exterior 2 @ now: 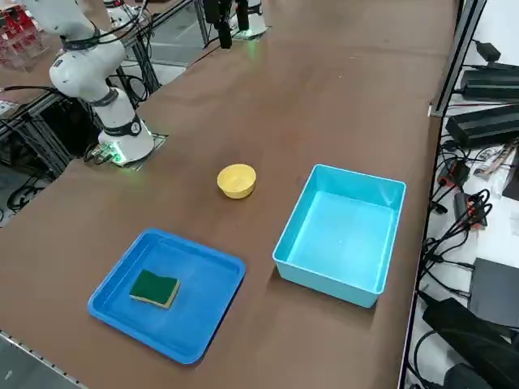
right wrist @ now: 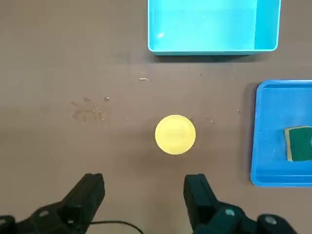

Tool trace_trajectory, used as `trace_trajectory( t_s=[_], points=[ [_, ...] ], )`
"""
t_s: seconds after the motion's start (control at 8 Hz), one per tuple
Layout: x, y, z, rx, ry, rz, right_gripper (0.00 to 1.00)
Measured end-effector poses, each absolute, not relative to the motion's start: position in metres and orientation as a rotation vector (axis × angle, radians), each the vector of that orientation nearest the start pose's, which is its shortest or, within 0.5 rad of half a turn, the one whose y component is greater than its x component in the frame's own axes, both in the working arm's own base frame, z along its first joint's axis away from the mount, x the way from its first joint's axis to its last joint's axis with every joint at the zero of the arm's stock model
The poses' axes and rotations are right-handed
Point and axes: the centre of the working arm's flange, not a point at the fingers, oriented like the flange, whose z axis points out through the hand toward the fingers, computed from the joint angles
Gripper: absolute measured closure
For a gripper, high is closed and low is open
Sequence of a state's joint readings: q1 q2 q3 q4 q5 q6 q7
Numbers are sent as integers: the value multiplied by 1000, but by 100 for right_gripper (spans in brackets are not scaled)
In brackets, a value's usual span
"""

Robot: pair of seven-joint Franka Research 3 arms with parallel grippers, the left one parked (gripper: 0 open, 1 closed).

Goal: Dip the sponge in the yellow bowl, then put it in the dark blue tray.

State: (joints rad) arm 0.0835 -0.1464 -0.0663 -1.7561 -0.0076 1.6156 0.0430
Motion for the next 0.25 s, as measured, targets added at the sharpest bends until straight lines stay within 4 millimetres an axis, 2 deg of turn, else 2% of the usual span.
trace_trajectory(
  t_s=[0.25],
  points=[
    [523,6,611,-3142,40,0,0]
  ],
)
